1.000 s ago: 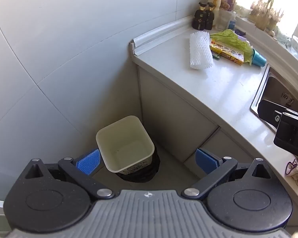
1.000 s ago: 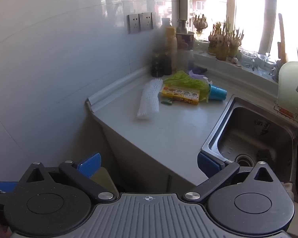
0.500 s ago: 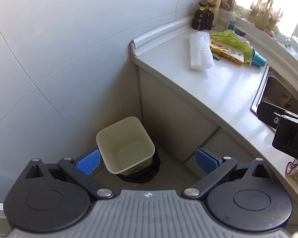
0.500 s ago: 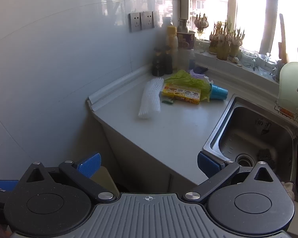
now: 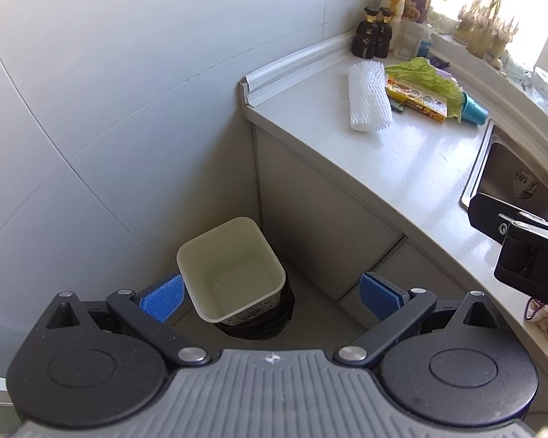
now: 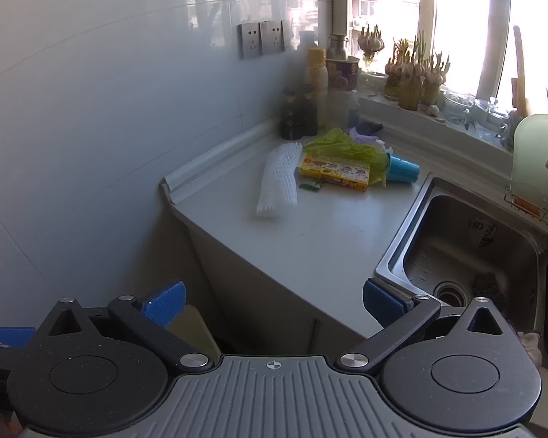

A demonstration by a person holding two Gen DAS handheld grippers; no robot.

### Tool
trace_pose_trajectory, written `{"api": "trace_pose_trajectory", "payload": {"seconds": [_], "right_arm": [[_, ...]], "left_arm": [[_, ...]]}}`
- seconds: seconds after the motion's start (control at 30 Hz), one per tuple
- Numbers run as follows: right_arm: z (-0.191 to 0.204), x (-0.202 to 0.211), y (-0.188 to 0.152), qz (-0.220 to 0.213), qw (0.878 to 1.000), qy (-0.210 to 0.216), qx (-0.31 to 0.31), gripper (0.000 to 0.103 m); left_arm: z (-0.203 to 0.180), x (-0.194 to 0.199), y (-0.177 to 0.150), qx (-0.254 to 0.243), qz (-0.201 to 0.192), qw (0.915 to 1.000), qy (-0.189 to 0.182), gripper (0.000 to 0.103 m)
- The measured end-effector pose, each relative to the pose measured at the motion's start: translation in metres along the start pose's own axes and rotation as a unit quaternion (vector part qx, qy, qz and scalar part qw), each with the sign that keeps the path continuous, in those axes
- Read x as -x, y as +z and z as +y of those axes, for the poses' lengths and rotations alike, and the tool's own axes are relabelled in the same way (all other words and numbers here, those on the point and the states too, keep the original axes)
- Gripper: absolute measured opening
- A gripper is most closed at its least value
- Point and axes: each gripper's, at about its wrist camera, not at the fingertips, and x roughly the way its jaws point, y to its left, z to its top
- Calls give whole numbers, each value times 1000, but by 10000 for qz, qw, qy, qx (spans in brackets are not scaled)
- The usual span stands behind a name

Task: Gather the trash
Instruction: 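Move both tools from above the trash bin toward the counter items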

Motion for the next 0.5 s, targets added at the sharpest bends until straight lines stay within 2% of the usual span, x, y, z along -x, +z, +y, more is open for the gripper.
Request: {"api": "trace_pose_trajectory", "payload": {"seconds": [0.5], "right_arm": [[11, 1, -2, -34, 9999, -85, -63, 103]], "left_arm": [[9, 6, -1, -38, -75, 9999, -96, 102]]}}
